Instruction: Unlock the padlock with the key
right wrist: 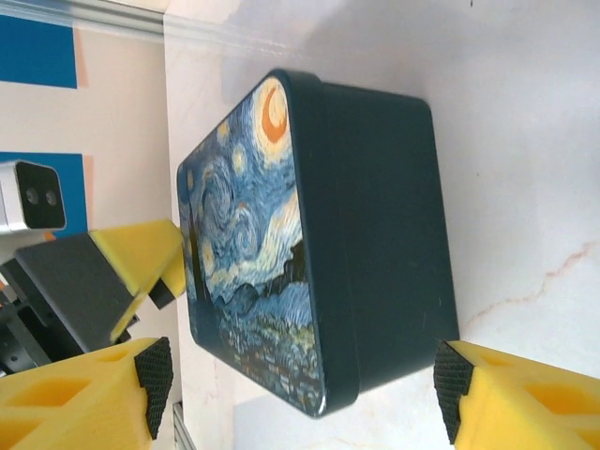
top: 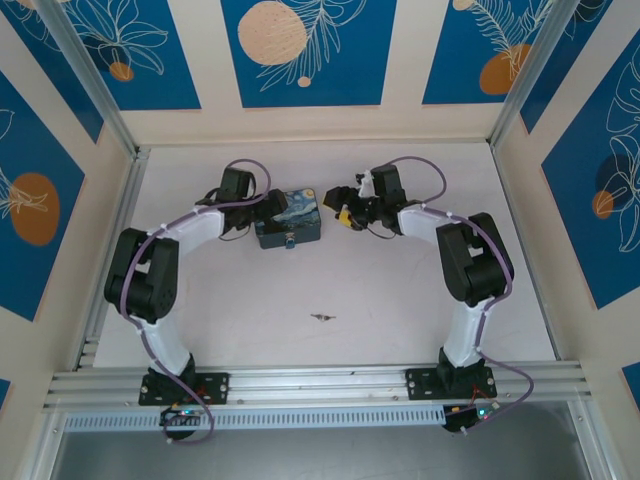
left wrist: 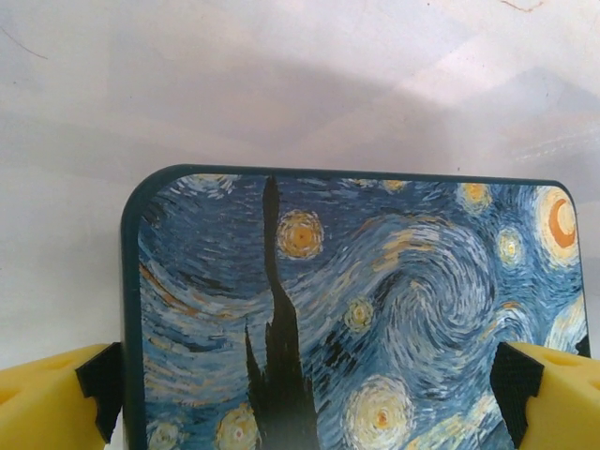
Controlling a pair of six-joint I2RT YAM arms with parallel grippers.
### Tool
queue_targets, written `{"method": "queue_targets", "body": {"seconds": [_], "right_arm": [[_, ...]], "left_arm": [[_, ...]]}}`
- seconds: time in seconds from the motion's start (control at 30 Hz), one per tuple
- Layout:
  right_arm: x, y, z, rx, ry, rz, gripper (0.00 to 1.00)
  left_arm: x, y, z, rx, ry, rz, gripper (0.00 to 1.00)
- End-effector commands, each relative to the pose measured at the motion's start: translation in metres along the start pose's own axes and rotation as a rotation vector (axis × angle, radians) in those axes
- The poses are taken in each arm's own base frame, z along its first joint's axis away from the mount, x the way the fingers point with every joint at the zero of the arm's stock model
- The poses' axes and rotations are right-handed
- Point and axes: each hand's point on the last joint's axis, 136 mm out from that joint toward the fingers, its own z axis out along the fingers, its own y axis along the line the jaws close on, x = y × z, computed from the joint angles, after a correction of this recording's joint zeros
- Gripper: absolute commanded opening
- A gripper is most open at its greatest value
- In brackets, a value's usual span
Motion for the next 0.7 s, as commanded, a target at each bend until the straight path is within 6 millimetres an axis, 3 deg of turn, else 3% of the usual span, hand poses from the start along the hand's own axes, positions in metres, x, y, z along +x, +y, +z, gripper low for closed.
{"method": "queue_targets", "body": {"seconds": [0.0, 0.23, 0.67], "right_arm": [[-0.007, 0.005, 0.017, -0.022, -0.003, 0.011, 0.76], [-0.001, 0.011, 0.025, -0.046, 0.017, 0.013, 0.76], [0.035, 0.005, -0.016, -0.034, -0.013, 0.020, 0.76]], "left_arm": [[0.001, -0.018, 0.005, 0.054, 0.012, 0.006, 1.00], [0.010, -0.041, 0.007, 0.075, 0.027, 0.030, 1.00], [0.053, -0.076, 0.003, 0.118, 0.050, 0.053, 1.00]]}}
